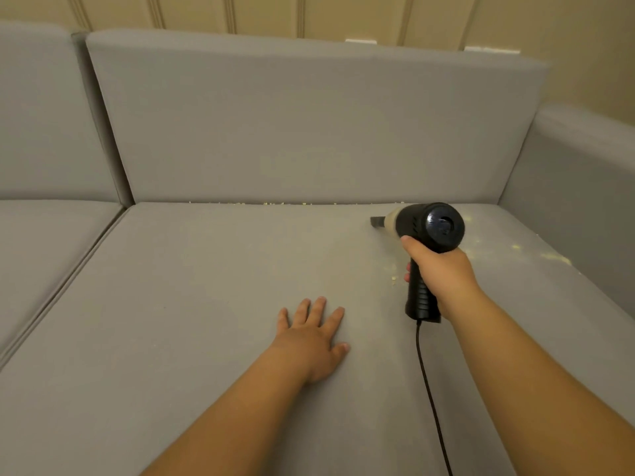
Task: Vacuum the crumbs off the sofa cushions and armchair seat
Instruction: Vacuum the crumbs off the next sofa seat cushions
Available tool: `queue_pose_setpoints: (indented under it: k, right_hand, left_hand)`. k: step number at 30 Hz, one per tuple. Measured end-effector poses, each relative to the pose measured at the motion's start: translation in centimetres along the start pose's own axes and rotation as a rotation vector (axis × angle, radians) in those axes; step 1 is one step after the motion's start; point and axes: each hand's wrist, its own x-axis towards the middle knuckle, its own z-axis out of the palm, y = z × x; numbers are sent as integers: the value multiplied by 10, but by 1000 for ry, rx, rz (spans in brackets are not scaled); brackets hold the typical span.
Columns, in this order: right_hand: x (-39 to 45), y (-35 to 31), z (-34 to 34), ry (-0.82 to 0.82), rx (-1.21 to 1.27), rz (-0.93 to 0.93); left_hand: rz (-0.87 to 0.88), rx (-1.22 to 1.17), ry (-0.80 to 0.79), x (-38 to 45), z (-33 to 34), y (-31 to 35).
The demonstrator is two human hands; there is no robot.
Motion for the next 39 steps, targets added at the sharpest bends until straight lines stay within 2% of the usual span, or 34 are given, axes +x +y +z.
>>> queue_pose_setpoints:
  k: [5, 11, 18, 22, 32, 39]
  right_hand:
    - [-16, 2, -11, -87, -170, -58]
    - [-33, 7, -60, 36, -239, -64]
    - [-32, 28, -71, 152, -28, 31]
    - [-19, 31, -59, 115, 11, 28]
    - [-38, 29, -84, 84, -179, -29]
    - [-54, 37, -85, 39, -214, -72]
  left_hand:
    - [-11, -3, -24, 2, -2, 3]
    - [-12, 2, -29, 1, -1, 3]
    - [-16, -6, -27, 0, -3, 3]
    - [-10, -5, -22, -1, -3, 1]
    - [-32, 12, -75, 3, -7, 4]
    - [-23, 25, -23, 0, -2, 6]
